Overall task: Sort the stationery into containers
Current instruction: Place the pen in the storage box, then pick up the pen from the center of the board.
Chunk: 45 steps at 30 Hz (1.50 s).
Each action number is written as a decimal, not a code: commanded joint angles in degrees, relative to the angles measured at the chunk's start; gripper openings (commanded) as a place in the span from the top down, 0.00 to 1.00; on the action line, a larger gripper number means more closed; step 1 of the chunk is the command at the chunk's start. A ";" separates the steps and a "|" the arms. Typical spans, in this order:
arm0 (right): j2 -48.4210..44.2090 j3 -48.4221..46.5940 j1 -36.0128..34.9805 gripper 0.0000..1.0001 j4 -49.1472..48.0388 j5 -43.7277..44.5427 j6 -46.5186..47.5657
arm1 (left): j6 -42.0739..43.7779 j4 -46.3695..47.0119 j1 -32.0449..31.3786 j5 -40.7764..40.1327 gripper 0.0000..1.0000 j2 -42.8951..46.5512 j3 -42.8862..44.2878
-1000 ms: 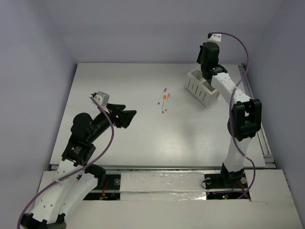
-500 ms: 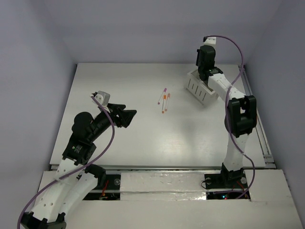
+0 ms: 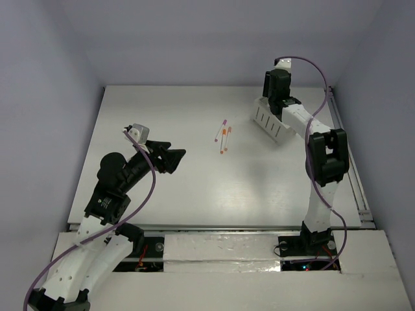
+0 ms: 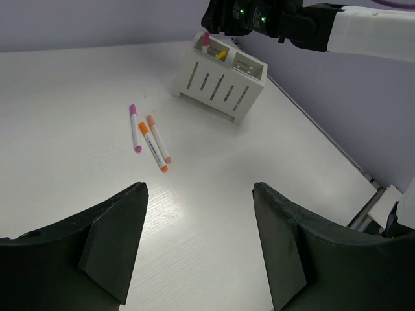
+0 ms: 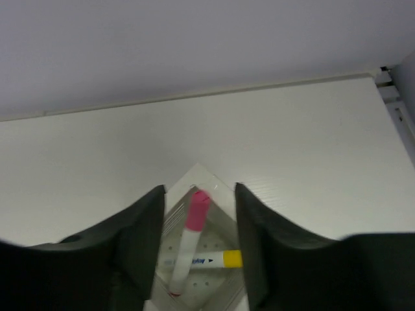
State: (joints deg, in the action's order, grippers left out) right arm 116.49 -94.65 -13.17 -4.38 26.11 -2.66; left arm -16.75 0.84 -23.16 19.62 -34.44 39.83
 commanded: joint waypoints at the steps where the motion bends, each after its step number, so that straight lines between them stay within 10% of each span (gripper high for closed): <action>1: -5.21 -0.18 0.07 0.44 -1.43 -1.67 -1.73 | 0.49 2.15 -0.13 0.59 0.37 0.07 -0.46; 6: -8.82 0.87 -1.85 0.41 0.07 -4.75 -4.73 | 0.49 2.15 -0.13 0.42 0.37 0.25 -0.20; 12: -12.69 7.37 -9.50 1.00 3.40 -9.75 -12.10 | 0.49 2.15 0.39 0.25 0.37 0.60 -0.28; 17: -10.94 14.31 -14.07 0.95 5.16 -14.32 -19.65 | 0.32 2.50 0.39 1.13 0.38 0.60 -0.64; 24: -5.31 15.02 -16.01 0.55 7.72 -16.96 -22.13 | 0.23 2.59 0.39 1.22 0.38 0.68 -0.55; 45: 7.79 3.95 -16.54 0.67 16.86 -7.57 -20.38 | 0.40 2.41 0.92 0.87 0.38 0.95 -0.64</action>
State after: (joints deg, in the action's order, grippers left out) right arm 123.61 -87.72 -29.52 9.41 13.93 -24.62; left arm -16.78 0.91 -22.41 20.08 -34.20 39.75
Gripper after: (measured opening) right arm 0.343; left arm 0.622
